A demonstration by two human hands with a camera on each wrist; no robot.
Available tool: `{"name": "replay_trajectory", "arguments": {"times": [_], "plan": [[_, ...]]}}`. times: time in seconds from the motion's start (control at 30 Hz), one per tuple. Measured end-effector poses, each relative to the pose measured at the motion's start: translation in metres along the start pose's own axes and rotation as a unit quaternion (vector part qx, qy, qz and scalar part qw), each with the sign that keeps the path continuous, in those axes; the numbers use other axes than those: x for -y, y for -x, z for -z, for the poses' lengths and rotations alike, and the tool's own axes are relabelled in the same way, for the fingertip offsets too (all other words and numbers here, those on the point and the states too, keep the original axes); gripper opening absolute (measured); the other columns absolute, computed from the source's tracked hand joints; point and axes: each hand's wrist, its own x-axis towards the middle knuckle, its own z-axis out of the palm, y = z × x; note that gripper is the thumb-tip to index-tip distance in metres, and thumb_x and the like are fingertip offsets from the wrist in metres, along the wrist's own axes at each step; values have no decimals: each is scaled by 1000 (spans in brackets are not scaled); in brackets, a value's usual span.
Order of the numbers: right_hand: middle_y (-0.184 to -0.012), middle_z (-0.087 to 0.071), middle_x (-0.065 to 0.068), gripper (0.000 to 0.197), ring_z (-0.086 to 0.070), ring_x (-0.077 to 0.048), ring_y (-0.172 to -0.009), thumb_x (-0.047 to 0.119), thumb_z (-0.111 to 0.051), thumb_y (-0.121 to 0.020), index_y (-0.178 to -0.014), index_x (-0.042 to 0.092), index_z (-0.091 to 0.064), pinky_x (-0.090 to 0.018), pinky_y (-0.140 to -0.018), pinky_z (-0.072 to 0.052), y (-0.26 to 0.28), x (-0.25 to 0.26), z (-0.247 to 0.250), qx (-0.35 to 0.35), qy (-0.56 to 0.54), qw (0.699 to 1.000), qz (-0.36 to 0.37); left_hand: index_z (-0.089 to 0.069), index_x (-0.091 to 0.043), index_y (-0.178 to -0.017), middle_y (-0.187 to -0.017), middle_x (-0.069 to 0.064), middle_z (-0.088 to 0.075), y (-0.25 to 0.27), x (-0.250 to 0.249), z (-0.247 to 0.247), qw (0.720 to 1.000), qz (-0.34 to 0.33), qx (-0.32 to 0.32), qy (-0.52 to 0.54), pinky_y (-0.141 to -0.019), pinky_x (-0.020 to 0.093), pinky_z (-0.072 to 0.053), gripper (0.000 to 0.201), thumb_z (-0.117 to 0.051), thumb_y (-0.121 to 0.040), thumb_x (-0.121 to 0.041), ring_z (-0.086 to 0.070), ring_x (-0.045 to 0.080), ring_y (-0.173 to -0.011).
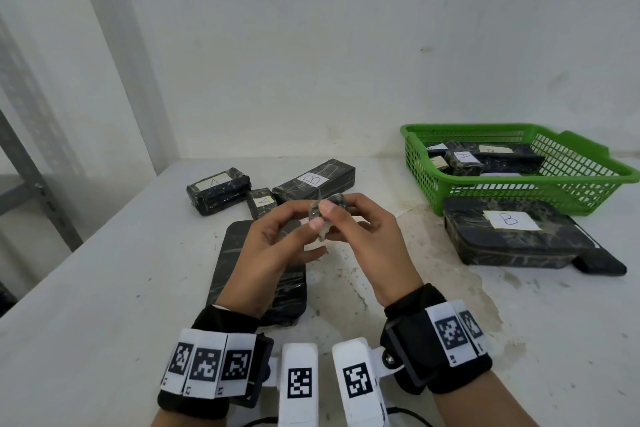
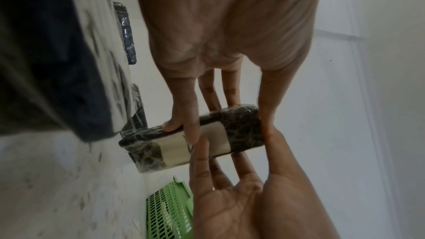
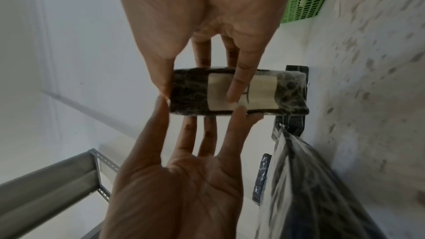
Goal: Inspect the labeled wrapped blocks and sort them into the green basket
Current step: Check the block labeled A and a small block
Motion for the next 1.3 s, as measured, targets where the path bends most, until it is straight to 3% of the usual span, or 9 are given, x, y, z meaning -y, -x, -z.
{"name": "replay_trajectory", "arguments": {"times": [0.1,0.17,0.23,0.37,0.57,0.77,0.93,1.1,1.3], "plan": [[-98,-73,-5,41,-71,-20,-91,48,-69,-76,-103,18,-73,-39,-84,-60,0,1,-1,11,4,1000,0,-71,-12,-101,-100,8,-71,-1,1,-3,999,-11,-37,1,-73,31,-59,19,-72,-84,-20,-71,21,-89],[-106,-71,-2,50,-68,-11,-82,53,-65,-75,-115,24,-69,-31,-73,-61,-1,0,0,16,-3,1000,-26,-68,-13,-101,-95,6,-72,-3,2,-4,997,-15,-78,17,-68,32,-60,22,-62,-84,-26,-72,22,-77],[-110,-68,1,41,-63,-9,-71,45,-67,-83,-120,29,-67,-26,-63,-58,-4,-2,5,-2,7,998,-55,-66,-15,-99,-97,7,-73,-4,1,-3,991,-19,-125,39,-63,32,-61,21,-57,-88,-30,-73,26,-69],[-107,-69,0,27,-61,-13,-76,17,-73,-86,-113,24,-72,-16,-55,-46,-11,-16,21,-57,75,994,-60,-63,-14,-101,-100,3,-72,-6,-1,3,976,-19,-191,101,-60,32,-62,21,-47,-100,-27,-73,29,-64],[-81,-68,-1,22,-56,-4,-61,17,-75,-85,-107,23,-71,-20,-56,-43,-15,-19,26,-82,19,992,-91,-58,-5,-106,-97,15,-74,-8,0,6,961,19,-225,162,-60,32,-62,26,-44,-103,-27,-73,34,-66],[-82,-73,-11,22,-63,-11,-63,16,-80,-80,-96,8,-66,-17,-48,-47,-19,-12,30,-180,-19,982,-59,-51,1,-129,-115,21,-69,-6,-1,1,966,63,-175,180,-64,32,-62,46,-47,-99,-33,-74,38,-83],[-83,-72,-17,11,-69,-22,-73,5,-75,-83,-91,9,-69,-23,-55,-56,-21,9,38,-160,-63,985,-33,-47,-8,-134,-120,19,-68,-10,-18,-14,984,23,-146,100,-63,36,-62,49,-43,-97,-40,-72,41,-85],[-83,-66,-18,17,-68,-22,-75,-2,-73,-83,-98,5,-68,-22,-58,-58,-35,48,76,-164,-68,984,-13,-54,3,-123,-109,23,-71,-33,-48,-42,992,25,-103,63,-64,35,-62,41,-43,-103,-30,-73,40,-87],[-86,-65,-16,24,-66,-21,-72,-7,-72,-81,-105,-8,-67,-23,-56,-60,-56,76,170,-242,-30,970,-24,-56,2,-108,-100,27,-65,-83,-32,-102,991,119,-65,17,-65,39,-62,28,-53,-100,-24,-72,40,-85]]}}
